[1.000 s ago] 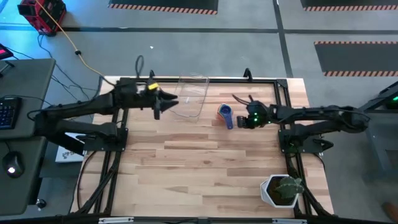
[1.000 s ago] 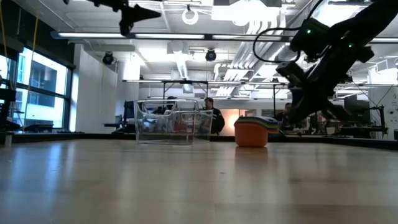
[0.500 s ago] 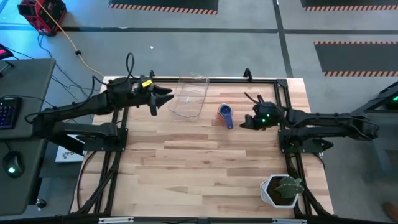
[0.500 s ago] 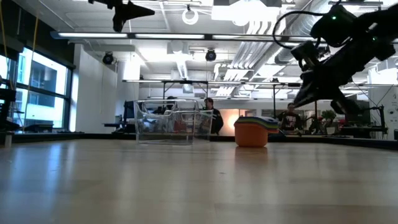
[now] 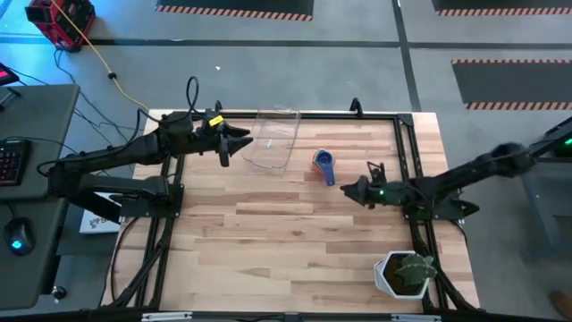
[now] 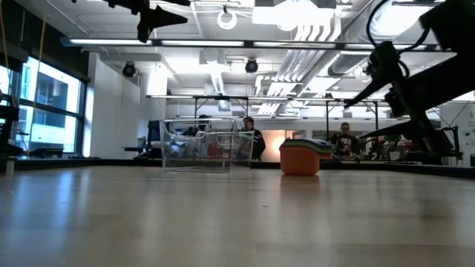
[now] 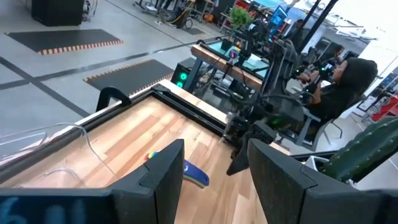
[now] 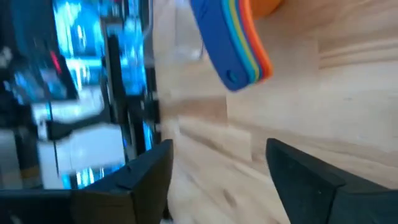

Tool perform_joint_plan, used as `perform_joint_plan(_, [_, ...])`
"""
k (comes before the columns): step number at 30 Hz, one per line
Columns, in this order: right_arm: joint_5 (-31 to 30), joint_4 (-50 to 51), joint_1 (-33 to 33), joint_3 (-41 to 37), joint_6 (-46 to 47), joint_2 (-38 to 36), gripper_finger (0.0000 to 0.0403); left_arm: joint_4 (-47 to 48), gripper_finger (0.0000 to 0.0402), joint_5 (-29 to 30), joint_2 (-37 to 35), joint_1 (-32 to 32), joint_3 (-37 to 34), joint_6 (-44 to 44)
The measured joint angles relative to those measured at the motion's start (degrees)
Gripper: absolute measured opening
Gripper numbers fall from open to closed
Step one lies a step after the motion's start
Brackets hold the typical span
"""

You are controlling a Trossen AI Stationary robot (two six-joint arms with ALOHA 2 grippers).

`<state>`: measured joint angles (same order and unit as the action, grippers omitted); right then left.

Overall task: Nest measuring cups in basket
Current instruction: Put the stacked colored measuring cups in the transparent bin

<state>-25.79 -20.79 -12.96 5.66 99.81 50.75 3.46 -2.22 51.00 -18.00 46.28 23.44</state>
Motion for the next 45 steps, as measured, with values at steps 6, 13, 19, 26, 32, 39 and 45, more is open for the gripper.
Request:
perform_joint_plan(6, [-12.96,2.92,-5.88,6.50,9.07,11.25,0.0255,-0.29,0.0170,0.07,0.00,0.00,0.00,-0.61])
perform_joint_plan(13, [-15.87,2.30,-7.44,13.58,19.42,29.54,0.0255,-0.26,0.0170,-0.02,0.00,0.00,0.00,-0.61])
perform_joint_plan(19, [-25.94,-6.45,-8.12,15.63,26.23,39.07,0.0255,-0.28,0.0170,-0.04,0.00,0.00,0.00,-1.59])
perform_joint_plan(26, [-30.33,-9.13,-6.30,19.65,27.59,46.28,0.0255,-0.26,0.0170,-0.22,0.00,0.00,0.00,-3.04])
perform_joint_plan(32, [-33.82,-7.40,-5.34,21.05,27.68,47.47,0.0255,-0.24,0.0170,-0.22,0.00,0.00,0.00,-3.06])
perform_joint_plan(39, [-33.81,-5.64,-3.59,21.04,28.09,47.40,0.0255,-0.22,0.0170,-0.21,0.00,0.00,0.00,-3.10])
perform_joint_plan(45, [-28.90,-5.02,-2.34,21.02,26.41,47.36,0.0255,-0.22,0.0170,-0.20,0.00,0.00,0.00,-3.09])
